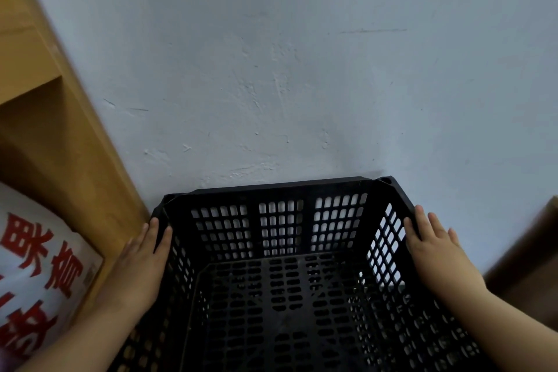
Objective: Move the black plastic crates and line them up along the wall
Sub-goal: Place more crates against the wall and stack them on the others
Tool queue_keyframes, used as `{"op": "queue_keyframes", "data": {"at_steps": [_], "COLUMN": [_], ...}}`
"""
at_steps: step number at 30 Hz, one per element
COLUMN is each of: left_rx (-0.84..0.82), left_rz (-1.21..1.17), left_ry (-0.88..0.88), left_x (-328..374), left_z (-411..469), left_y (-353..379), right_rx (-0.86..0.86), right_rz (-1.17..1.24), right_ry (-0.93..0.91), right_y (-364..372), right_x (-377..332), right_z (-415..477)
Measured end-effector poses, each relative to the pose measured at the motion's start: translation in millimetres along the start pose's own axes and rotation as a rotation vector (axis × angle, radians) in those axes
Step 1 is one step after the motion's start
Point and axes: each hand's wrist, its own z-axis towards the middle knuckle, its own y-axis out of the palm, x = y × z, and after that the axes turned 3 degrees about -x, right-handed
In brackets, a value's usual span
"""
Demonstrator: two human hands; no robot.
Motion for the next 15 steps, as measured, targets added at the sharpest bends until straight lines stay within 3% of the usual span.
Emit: {"op": "queue_keyframes", "data": {"at_steps": [15], "left_rx": [-0.025], "left_rz": [0.018], "left_ry": [0.006], "left_x": [3.6], "left_z": [-1.7], "left_y": [-9.6], "right_rx": [0.005], "right_rz": [0.045], "right_ry": [0.006], "right_y": [3.8], "right_x": [4.0], "right_z": [4.2]}}
